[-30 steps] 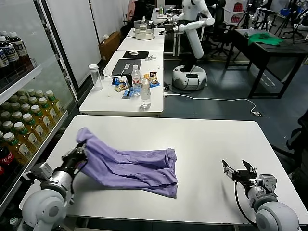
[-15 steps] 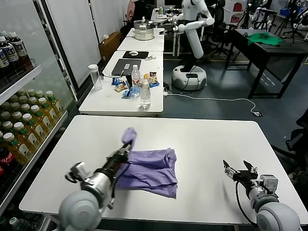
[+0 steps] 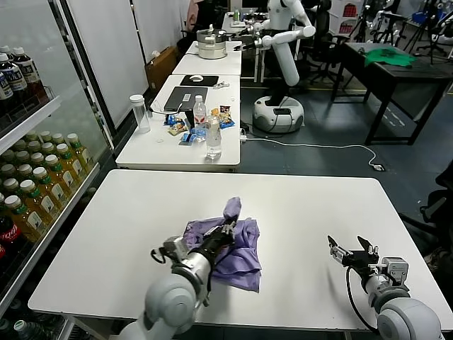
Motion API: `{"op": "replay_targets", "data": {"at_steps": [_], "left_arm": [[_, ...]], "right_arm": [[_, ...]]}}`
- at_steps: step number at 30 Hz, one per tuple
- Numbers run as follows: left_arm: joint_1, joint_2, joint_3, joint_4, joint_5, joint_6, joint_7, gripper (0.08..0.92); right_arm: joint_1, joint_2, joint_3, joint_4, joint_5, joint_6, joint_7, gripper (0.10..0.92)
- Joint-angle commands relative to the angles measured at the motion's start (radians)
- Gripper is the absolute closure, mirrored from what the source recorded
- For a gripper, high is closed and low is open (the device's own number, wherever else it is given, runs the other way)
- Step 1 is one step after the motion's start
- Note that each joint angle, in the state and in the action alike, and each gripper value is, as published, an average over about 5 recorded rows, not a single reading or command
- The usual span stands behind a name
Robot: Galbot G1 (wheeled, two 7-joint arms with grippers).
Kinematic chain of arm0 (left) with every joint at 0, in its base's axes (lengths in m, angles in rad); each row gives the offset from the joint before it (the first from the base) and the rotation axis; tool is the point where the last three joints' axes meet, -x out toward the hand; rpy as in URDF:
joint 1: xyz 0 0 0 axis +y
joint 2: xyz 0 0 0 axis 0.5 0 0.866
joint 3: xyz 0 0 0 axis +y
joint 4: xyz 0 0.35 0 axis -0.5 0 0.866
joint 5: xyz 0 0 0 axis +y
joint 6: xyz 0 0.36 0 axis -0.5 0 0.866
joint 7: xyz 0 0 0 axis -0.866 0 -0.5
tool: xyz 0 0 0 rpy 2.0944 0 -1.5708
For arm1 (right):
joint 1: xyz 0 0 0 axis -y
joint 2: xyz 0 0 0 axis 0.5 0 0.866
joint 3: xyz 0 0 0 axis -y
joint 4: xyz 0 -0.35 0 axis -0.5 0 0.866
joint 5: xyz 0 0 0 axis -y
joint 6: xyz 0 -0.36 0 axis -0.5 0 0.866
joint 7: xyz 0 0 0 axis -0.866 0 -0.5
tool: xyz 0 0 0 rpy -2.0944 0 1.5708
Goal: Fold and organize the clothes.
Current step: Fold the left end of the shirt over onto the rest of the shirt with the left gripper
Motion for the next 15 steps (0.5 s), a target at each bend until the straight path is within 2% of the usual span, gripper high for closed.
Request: {"op": "replay_targets", "data": {"at_steps": [1,8,15], "left_arm": [[-0.045,-0.038,0.131,0.087,0.182,0.0,0.066,0.859],[-0.008,-0.012,0.139,-0.028,0.217,-0.012,0.114,0.673],[0.03,-0.008,0.049,-0.052,0.152,-0.029,0.087,0.474]], "right_arm": [[0.002,-0.002,-0.001,-0.006,0.001,0.001,0.0,0.203],[0.013,-0.003,-0.012,-0.02,-0.002,0.006,0.0,0.203],[0.031,0.003,-0.028,-0.027,-0.008,0.005,0.001,0.203]]}}
